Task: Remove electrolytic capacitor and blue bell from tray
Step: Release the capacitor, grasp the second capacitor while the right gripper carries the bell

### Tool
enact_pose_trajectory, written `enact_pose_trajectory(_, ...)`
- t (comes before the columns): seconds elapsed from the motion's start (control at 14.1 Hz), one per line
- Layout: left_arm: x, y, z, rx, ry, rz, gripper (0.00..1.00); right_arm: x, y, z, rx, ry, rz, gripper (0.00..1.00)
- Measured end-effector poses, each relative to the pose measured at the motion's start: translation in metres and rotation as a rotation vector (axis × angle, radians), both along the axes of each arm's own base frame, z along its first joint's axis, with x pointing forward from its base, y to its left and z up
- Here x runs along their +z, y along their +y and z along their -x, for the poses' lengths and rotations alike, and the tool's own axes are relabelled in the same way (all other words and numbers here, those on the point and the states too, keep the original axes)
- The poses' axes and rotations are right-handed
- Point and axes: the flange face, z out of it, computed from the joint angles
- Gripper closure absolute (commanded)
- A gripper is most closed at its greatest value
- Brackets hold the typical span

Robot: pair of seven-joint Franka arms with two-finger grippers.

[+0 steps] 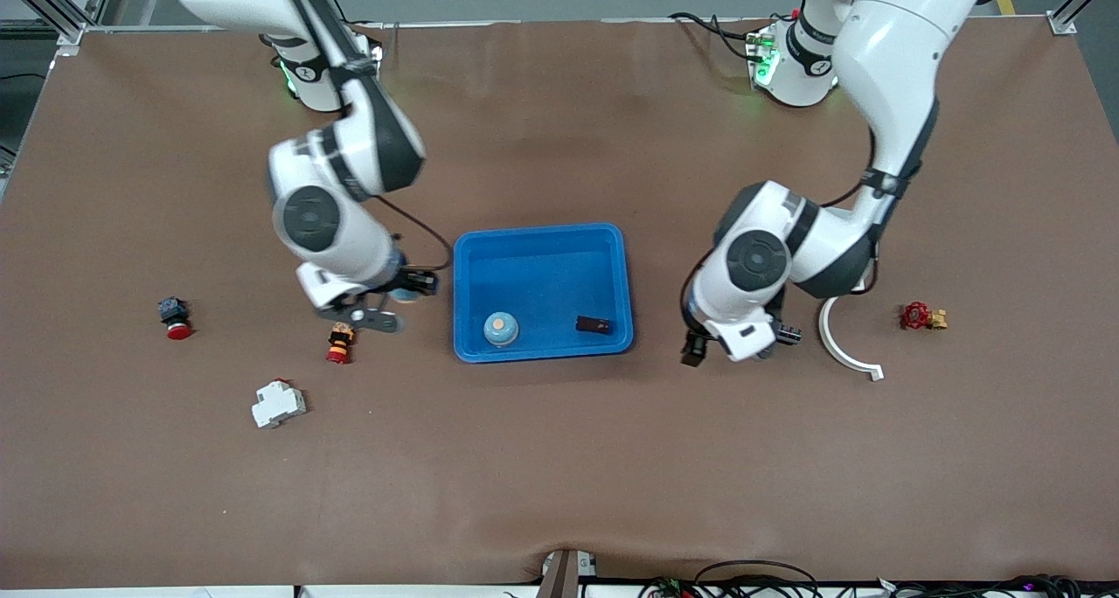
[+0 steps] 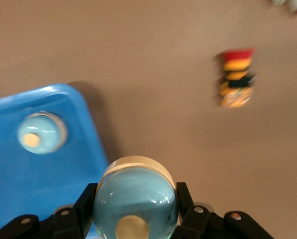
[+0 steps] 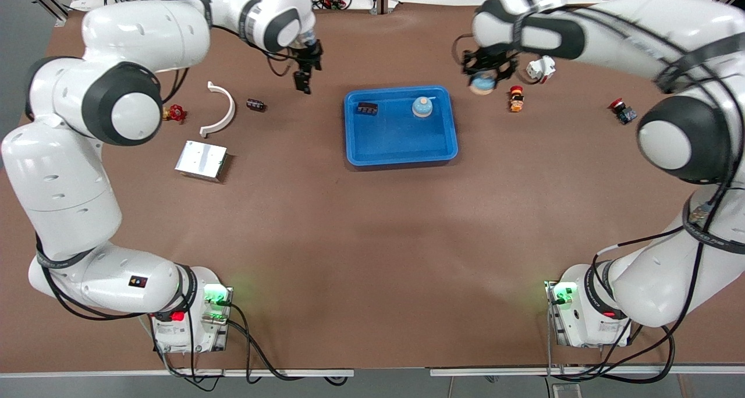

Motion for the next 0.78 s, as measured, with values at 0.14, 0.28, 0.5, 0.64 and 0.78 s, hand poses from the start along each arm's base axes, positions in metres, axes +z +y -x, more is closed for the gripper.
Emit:
enact_pose_trajectory(0.14,-0.011,-0.045,0.02,-0.001,-0.027,0.035,0.04,0.011,-0.066,-0.003,0.096,0.0,-0.033,1.0)
enact_pose_trajectory(0.28,-0.026,-0.074,0.033,0.002,-0.055,0.081,0.08,0.011,-0.118,0.003,0.153,0.007,-0.055,1.0)
enact_pose_trajectory(0.5,-0.047,-0.096,0.04,0.027,-0.072,0.124,0.18,-0.003,-0.165,0.015,0.212,0.005,-0.076,1.0)
enact_pose_trajectory(0.64,-0.063,-0.106,0.044,0.028,-0.076,0.117,0.24,-0.018,-0.178,0.021,0.246,-0.026,-0.077,1.0)
enact_pose_trajectory(0.78,-0.081,-0.116,0.052,0.028,-0.09,0.099,0.33,-0.034,-0.192,0.026,0.283,-0.067,-0.069,1.0)
